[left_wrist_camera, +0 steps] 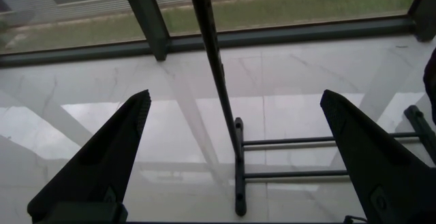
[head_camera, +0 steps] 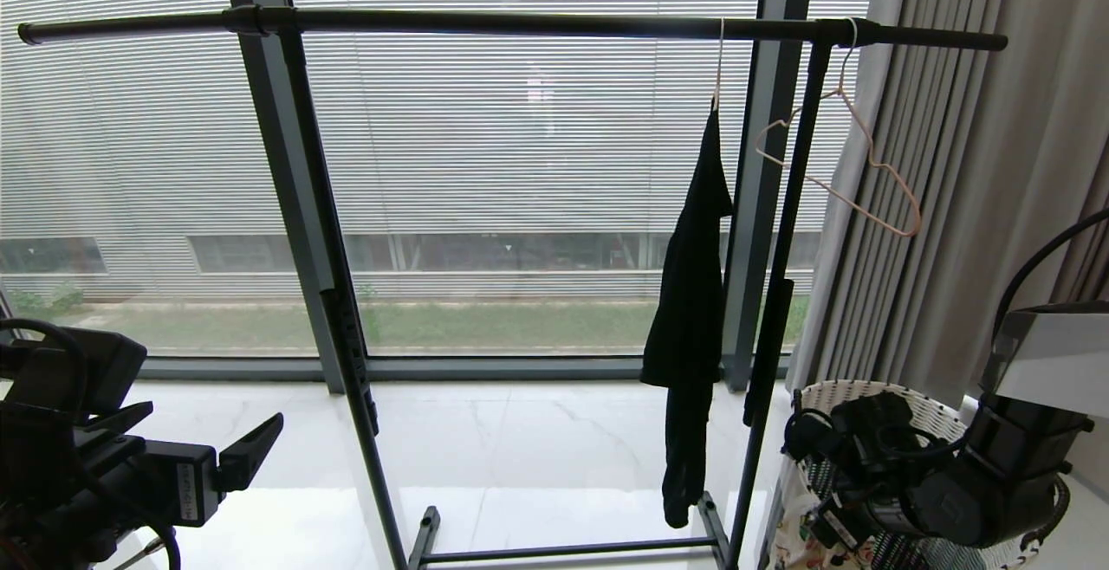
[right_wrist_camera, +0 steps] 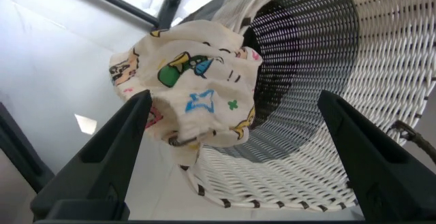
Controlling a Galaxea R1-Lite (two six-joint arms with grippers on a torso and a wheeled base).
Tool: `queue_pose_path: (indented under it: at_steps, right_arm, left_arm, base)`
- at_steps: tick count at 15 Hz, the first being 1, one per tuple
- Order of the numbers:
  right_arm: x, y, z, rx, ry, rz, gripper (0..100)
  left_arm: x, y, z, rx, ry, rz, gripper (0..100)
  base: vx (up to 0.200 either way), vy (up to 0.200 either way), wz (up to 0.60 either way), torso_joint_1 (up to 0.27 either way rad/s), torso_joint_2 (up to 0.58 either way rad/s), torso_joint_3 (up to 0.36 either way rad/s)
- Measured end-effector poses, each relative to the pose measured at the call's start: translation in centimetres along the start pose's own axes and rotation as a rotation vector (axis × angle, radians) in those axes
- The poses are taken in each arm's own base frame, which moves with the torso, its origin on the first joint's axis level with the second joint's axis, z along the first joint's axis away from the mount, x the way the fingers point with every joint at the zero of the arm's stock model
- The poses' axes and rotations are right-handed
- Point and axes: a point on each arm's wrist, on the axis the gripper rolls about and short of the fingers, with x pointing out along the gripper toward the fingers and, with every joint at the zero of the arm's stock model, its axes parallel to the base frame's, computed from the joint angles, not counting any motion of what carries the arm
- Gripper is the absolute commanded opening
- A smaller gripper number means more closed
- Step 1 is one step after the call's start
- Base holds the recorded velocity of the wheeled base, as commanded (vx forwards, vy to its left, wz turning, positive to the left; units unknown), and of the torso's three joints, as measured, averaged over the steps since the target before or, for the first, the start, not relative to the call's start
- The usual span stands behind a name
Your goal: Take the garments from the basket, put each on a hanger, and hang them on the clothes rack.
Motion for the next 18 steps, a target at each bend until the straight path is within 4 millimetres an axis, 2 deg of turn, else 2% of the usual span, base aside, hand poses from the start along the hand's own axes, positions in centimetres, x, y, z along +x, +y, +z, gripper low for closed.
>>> queue_pose_path:
  at_steps: [6,18]
  right_arm:
    - [0.4,-0.4,-0.2,-0.042,0.037,-0.069,100]
    - [-0.2,0.0,-1.0,-0.107,0.056,-0.039,100]
  left_arm:
    - [0.0,0.0,0.0,0.001,0.001,0.0,100]
    - [0.1,0.0,0.0,0.003,0.002,-0.002,100]
  base:
    - [0.0,0.0,0.0,0.0,0.0,0.0]
    - [0.0,0.0,0.0,0.0,0.0,0.0]
